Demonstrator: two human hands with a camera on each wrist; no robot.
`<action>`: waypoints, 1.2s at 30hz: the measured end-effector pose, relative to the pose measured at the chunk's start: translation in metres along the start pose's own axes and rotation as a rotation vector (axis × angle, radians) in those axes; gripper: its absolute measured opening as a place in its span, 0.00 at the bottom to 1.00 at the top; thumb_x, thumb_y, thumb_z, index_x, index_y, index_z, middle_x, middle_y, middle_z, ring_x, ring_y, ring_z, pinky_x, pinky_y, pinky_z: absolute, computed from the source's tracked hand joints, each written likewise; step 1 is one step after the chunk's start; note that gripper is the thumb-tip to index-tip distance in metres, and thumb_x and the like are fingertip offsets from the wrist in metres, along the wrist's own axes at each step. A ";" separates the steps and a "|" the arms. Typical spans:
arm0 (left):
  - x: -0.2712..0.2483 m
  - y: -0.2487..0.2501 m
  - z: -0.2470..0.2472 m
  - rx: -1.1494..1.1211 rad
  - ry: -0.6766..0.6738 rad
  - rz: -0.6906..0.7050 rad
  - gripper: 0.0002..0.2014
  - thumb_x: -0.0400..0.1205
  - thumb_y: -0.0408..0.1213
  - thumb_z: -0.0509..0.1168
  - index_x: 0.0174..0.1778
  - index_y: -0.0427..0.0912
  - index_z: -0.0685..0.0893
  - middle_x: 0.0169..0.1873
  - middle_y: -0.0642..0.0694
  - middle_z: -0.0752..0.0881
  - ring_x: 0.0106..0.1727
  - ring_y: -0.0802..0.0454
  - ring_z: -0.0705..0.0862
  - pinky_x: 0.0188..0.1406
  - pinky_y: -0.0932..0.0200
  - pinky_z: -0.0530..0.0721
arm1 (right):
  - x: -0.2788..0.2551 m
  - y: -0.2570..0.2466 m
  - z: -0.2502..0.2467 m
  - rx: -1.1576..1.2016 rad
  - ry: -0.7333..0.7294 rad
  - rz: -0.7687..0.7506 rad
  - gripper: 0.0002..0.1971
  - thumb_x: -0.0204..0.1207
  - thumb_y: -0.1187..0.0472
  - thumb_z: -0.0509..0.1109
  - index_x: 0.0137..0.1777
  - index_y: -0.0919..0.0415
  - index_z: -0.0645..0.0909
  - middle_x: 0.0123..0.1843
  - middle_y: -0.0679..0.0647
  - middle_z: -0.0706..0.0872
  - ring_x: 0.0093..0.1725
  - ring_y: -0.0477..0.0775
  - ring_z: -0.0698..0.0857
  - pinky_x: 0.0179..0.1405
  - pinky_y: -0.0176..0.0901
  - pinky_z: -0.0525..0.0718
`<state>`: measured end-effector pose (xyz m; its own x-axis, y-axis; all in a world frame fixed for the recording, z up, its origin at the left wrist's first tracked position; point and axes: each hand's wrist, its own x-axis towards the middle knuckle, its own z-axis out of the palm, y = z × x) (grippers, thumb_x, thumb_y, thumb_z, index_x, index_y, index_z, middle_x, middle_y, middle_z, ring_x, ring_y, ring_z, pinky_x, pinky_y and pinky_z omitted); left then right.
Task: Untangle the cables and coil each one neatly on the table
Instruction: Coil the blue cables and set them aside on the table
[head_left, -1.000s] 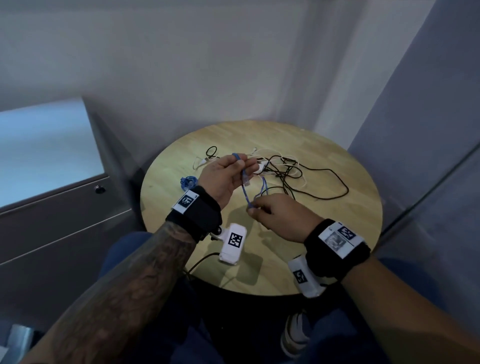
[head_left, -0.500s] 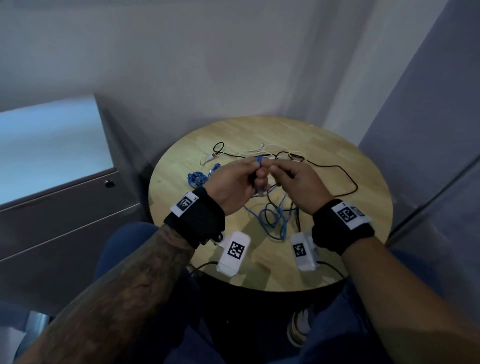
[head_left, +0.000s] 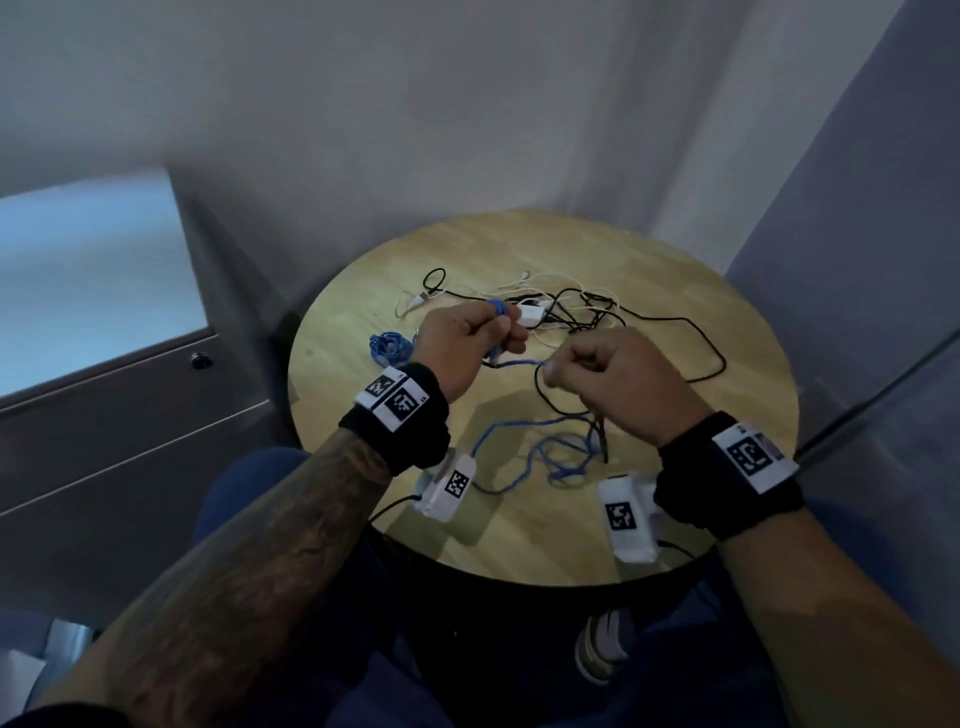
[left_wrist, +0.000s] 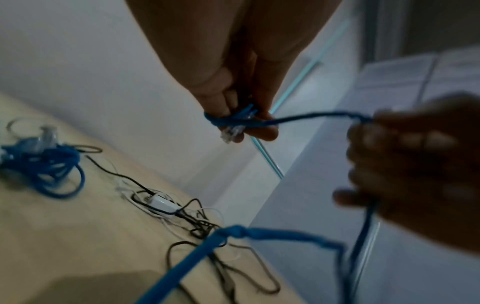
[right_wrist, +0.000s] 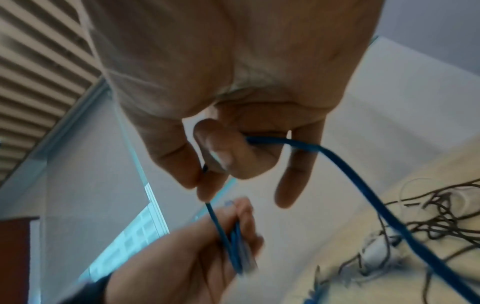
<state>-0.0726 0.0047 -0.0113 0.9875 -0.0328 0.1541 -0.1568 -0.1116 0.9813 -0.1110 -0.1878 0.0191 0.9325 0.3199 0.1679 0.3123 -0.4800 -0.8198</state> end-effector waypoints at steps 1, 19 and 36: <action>-0.003 -0.002 0.000 0.103 -0.044 0.002 0.10 0.86 0.26 0.60 0.46 0.36 0.86 0.36 0.50 0.89 0.36 0.57 0.87 0.41 0.58 0.83 | 0.002 -0.002 -0.007 0.046 0.043 -0.019 0.09 0.78 0.63 0.75 0.38 0.67 0.87 0.23 0.41 0.80 0.25 0.38 0.75 0.27 0.33 0.76; 0.003 0.014 -0.009 -0.886 -0.111 -0.233 0.11 0.89 0.29 0.51 0.53 0.34 0.79 0.34 0.48 0.84 0.35 0.54 0.84 0.57 0.55 0.84 | 0.023 0.020 0.051 -0.088 -0.154 0.013 0.10 0.88 0.57 0.61 0.54 0.53 0.85 0.29 0.48 0.81 0.26 0.40 0.76 0.33 0.39 0.74; -0.020 0.013 0.005 0.097 -0.322 -0.005 0.14 0.90 0.32 0.53 0.46 0.34 0.82 0.32 0.41 0.83 0.30 0.52 0.81 0.33 0.60 0.77 | 0.009 0.002 -0.004 -0.127 0.053 -0.200 0.06 0.77 0.61 0.74 0.46 0.53 0.93 0.39 0.48 0.92 0.41 0.53 0.89 0.43 0.50 0.86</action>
<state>-0.0942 -0.0011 -0.0019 0.9352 -0.3426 0.0894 -0.1678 -0.2063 0.9640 -0.1011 -0.1887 0.0210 0.8569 0.3775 0.3509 0.5089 -0.5114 -0.6925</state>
